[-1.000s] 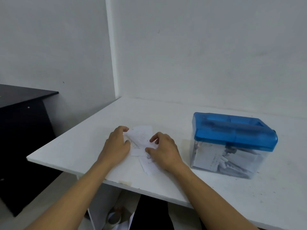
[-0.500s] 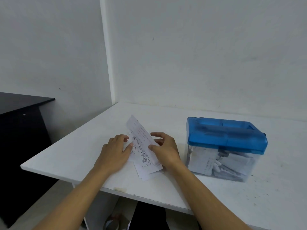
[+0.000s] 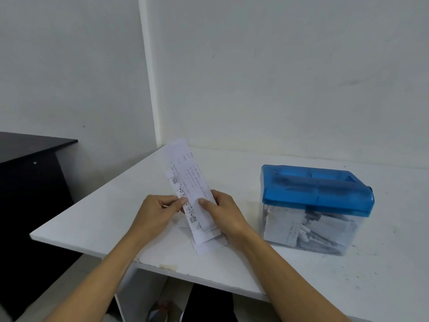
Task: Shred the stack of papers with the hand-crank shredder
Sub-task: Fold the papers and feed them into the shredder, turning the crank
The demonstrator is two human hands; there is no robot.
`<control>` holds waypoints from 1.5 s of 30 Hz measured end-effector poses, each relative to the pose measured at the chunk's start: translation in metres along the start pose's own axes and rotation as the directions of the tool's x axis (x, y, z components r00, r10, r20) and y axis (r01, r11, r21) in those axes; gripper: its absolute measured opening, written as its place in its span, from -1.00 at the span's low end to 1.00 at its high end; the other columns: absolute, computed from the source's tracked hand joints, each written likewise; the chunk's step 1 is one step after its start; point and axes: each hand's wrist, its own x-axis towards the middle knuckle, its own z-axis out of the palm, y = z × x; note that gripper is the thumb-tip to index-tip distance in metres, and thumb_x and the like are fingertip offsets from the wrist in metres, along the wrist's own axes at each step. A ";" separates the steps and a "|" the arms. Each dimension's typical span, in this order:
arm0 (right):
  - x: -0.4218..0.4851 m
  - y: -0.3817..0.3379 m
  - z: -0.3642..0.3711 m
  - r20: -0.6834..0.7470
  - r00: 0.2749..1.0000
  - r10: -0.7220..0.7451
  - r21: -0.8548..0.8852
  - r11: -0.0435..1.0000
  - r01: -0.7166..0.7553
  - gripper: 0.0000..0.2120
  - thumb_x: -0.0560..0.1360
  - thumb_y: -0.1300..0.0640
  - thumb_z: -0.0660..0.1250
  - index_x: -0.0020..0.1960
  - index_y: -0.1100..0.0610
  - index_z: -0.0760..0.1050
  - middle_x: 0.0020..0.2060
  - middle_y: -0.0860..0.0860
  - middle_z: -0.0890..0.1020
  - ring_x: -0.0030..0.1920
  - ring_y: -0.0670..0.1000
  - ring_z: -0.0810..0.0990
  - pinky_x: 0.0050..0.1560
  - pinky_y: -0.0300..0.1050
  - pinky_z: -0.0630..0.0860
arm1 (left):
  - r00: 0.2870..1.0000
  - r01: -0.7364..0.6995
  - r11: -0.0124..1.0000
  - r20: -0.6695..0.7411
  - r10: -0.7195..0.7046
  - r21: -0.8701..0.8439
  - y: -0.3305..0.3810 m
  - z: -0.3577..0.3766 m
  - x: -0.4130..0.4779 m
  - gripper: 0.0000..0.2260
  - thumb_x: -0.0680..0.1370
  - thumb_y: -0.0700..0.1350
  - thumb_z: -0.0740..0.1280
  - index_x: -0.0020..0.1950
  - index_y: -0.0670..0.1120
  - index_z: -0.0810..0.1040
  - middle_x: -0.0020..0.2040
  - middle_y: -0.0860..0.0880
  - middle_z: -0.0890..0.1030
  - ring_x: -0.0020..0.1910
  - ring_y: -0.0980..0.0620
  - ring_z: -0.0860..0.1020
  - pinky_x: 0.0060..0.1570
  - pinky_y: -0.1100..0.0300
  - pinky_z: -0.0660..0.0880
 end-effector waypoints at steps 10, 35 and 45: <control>-0.004 -0.002 0.003 0.115 0.991 -0.066 -0.162 0.983 0.085 -0.64 0.66 0.12 0.15 0.44 0.06 0.41 0.30 -0.06 0.58 0.22 -0.06 0.58 0.22 -0.14 0.53 | 0.994 -0.024 0.999 -0.106 0.019 -0.049 0.007 -0.001 -0.001 -0.71 0.61 -0.07 0.36 -0.26 0.12 0.74 -0.32 0.15 0.68 -0.30 0.25 0.58 -0.16 0.47 0.45; -0.044 -0.126 -0.023 -0.075 0.933 -0.353 -0.245 0.913 0.325 -0.62 0.56 0.12 0.36 0.36 0.02 0.43 -0.03 -0.08 0.63 -0.08 -0.07 0.66 -0.09 -0.06 0.67 | 0.988 -0.151 0.984 0.004 0.152 -0.098 0.133 -0.015 0.032 -0.80 0.69 -0.10 0.23 0.22 0.01 0.61 0.07 0.11 0.71 0.08 0.08 0.68 -0.01 0.20 0.60; -0.068 -0.171 -0.142 -0.232 0.933 -0.277 -0.175 0.955 0.240 -0.59 0.56 0.20 0.38 0.39 0.12 0.43 0.08 0.03 0.69 -0.01 0.01 0.71 0.02 -0.07 0.66 | 0.938 -0.199 0.978 0.276 0.208 -0.058 0.214 0.061 0.039 -0.78 0.65 -0.05 0.30 0.28 -0.01 0.60 0.05 0.08 0.71 0.00 0.12 0.66 0.00 0.21 0.58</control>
